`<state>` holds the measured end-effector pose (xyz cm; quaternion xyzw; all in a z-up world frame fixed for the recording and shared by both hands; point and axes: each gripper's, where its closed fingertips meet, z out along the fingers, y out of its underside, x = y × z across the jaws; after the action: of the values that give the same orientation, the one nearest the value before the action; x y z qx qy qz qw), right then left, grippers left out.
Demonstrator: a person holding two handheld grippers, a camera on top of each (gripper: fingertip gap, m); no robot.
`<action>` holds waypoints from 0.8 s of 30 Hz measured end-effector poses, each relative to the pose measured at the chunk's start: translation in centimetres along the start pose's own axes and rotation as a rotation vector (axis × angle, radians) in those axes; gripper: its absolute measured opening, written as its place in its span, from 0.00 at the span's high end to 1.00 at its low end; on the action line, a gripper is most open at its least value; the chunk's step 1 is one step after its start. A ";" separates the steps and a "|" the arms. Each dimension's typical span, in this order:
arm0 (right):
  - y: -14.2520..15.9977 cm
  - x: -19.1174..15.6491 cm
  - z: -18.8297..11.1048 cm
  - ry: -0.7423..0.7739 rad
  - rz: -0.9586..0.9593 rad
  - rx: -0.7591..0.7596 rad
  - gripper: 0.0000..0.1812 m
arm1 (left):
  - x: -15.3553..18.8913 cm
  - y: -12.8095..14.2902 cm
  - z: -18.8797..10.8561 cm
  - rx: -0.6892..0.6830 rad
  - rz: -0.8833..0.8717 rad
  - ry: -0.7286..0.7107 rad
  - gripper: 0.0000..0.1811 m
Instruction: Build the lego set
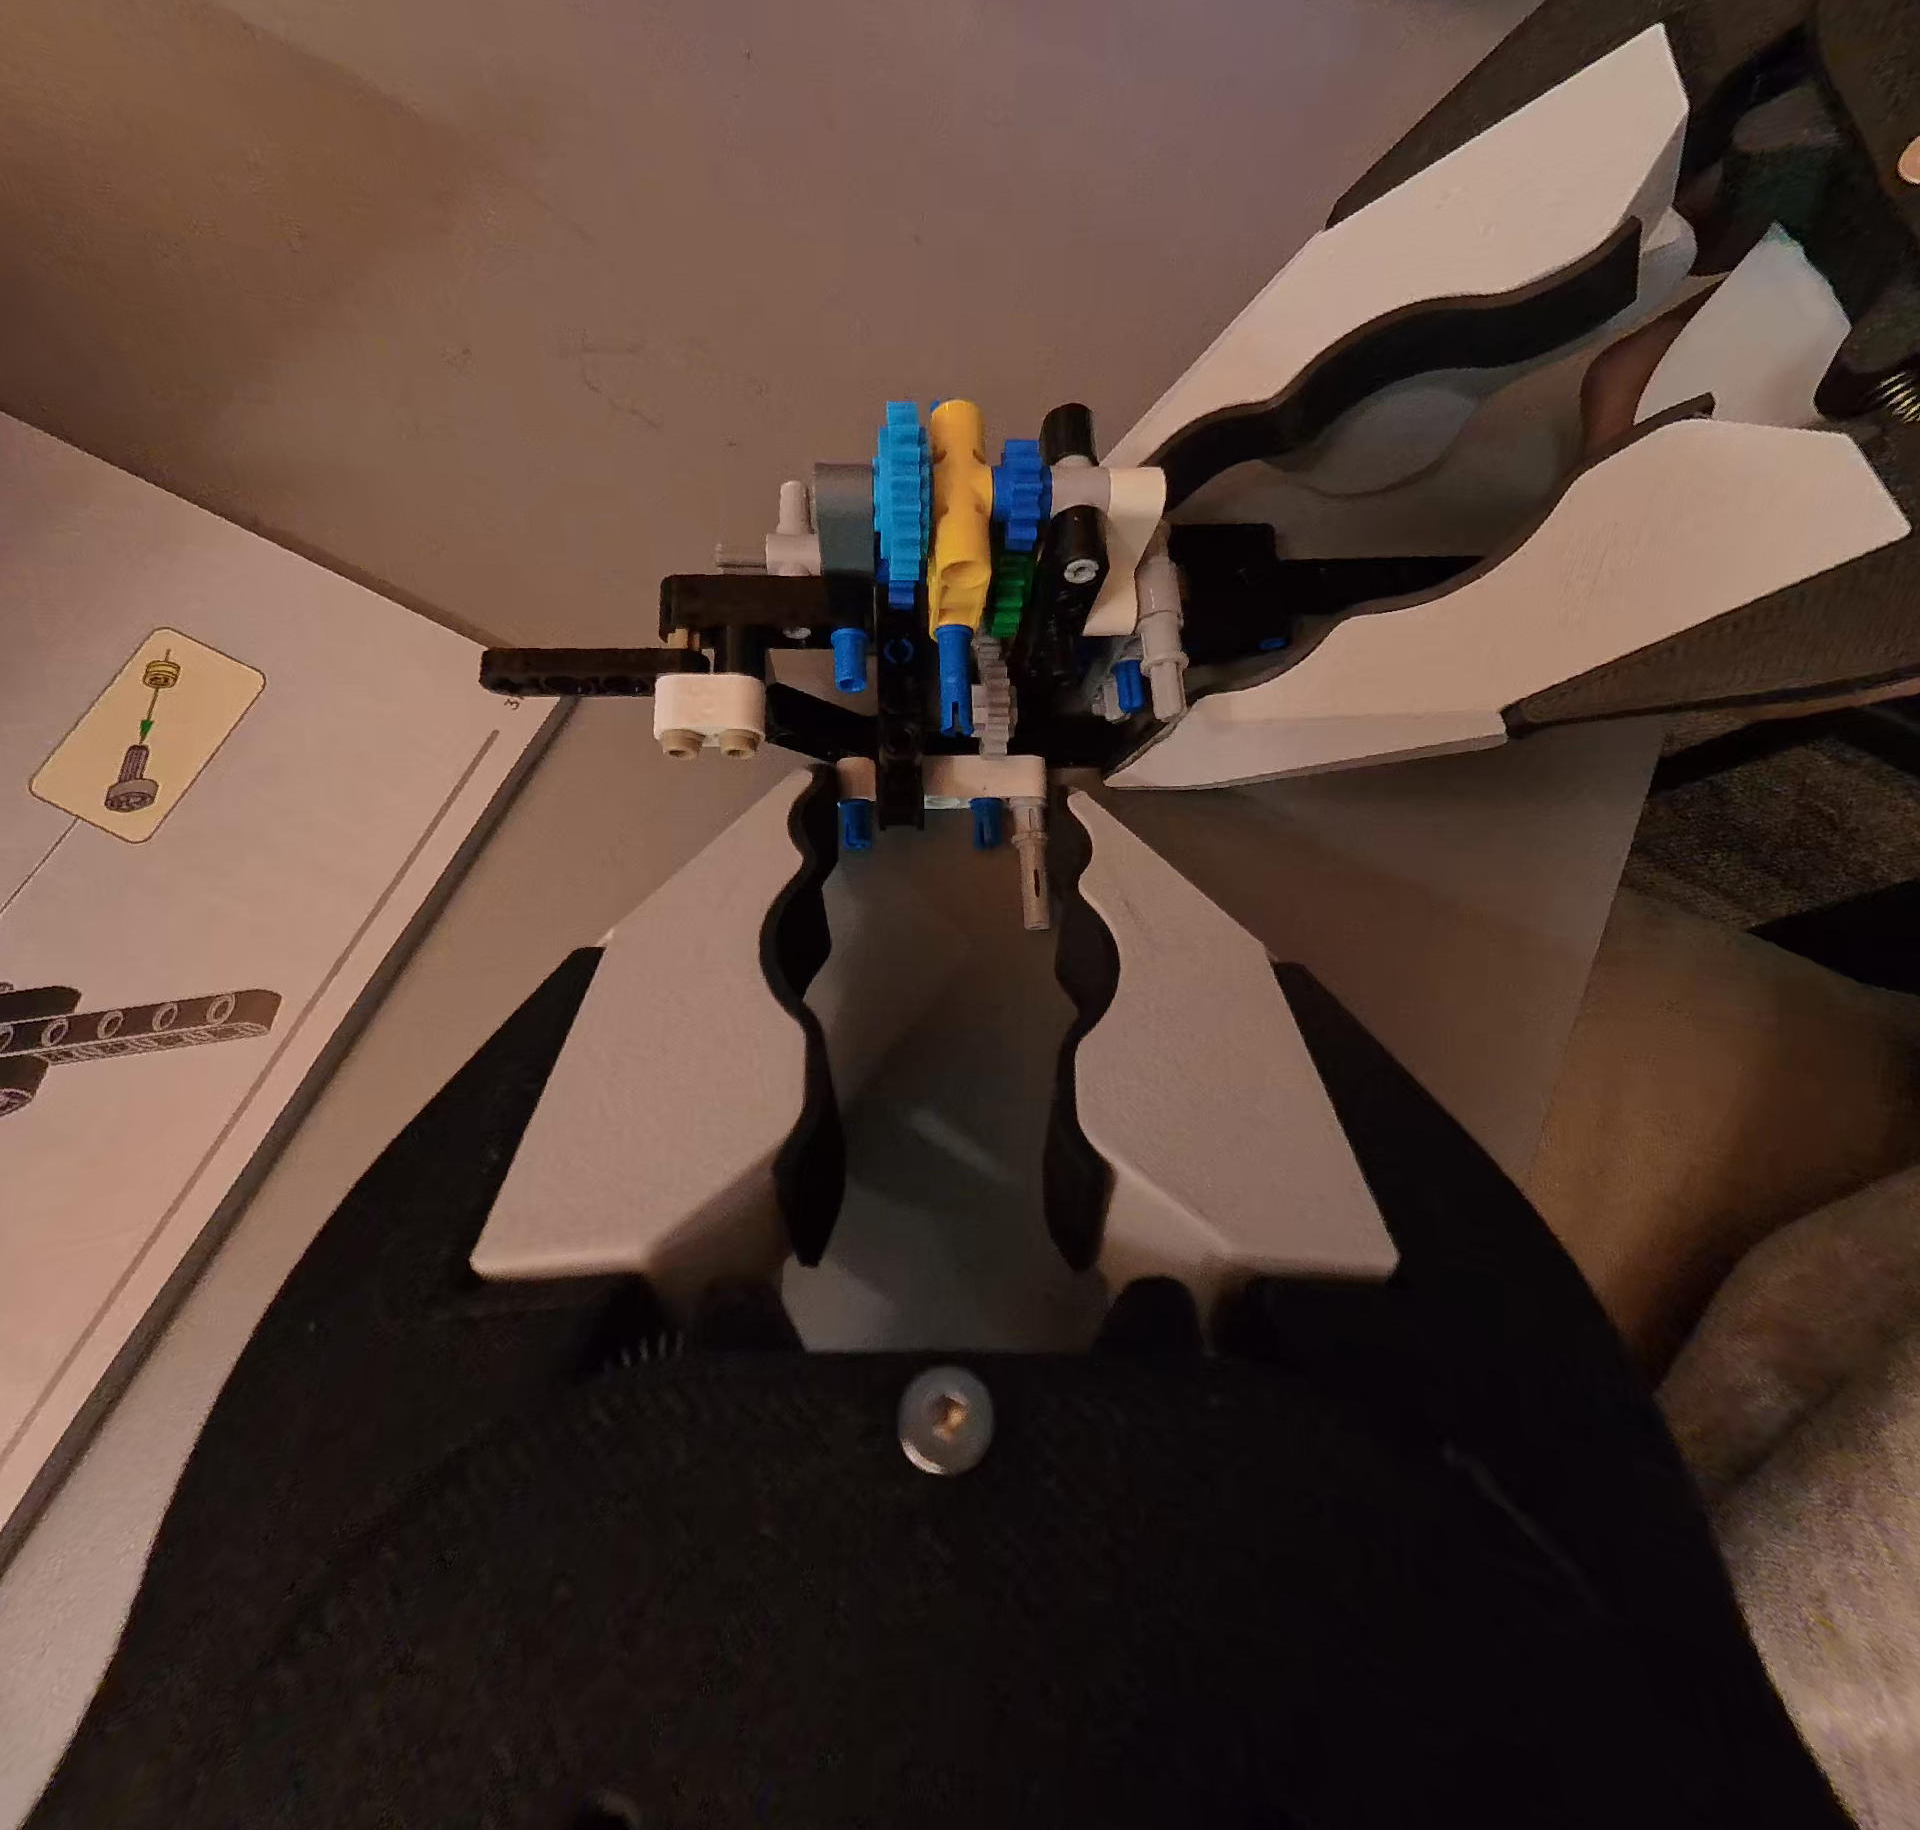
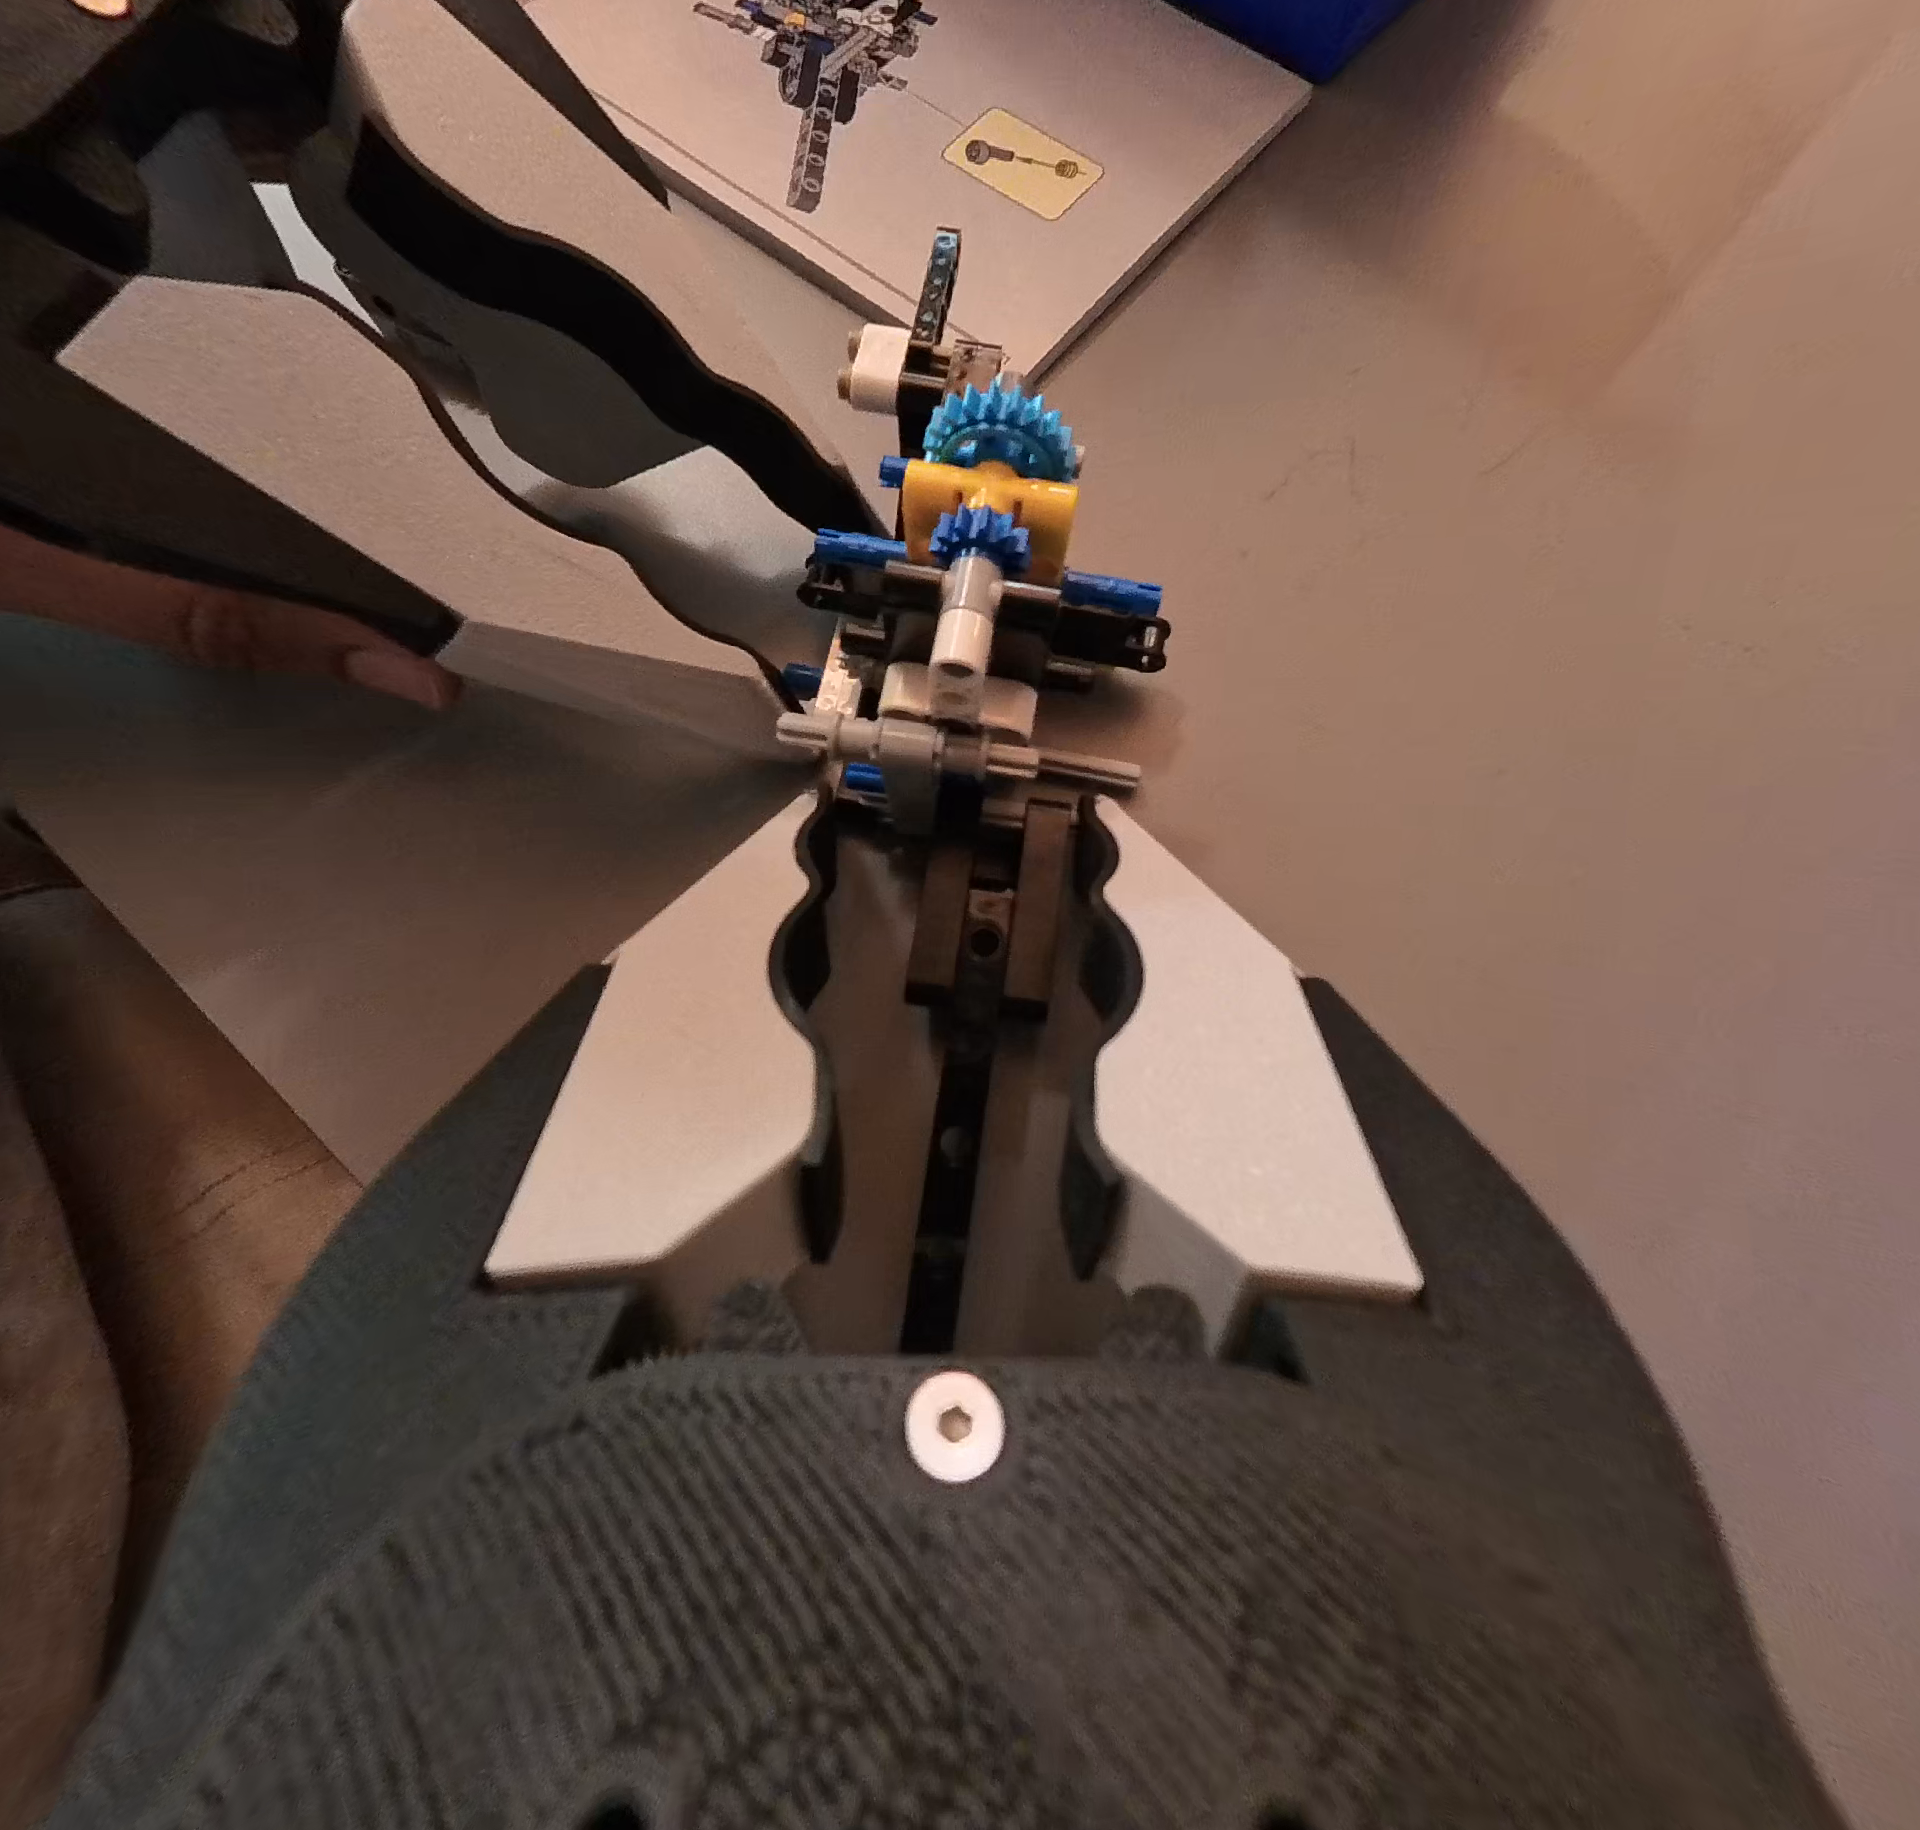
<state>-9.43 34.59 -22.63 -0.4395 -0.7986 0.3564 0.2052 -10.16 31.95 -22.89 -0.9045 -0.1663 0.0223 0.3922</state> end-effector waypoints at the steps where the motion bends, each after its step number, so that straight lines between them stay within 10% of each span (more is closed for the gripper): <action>1: 0.0 0.0 0.0 -0.002 0.002 -0.001 0.75 | 0.0 0.0 0.0 0.000 0.000 -0.001 0.79; 24: 0.0 -0.1 0.0 -0.016 0.003 -0.002 0.77 | 0.0 0.0 0.0 -0.002 0.010 -0.010 0.79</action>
<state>-9.33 34.48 -22.67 -0.4381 -0.7997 0.3597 0.1978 -10.20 31.96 -22.92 -0.9055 -0.1640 0.0287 0.3903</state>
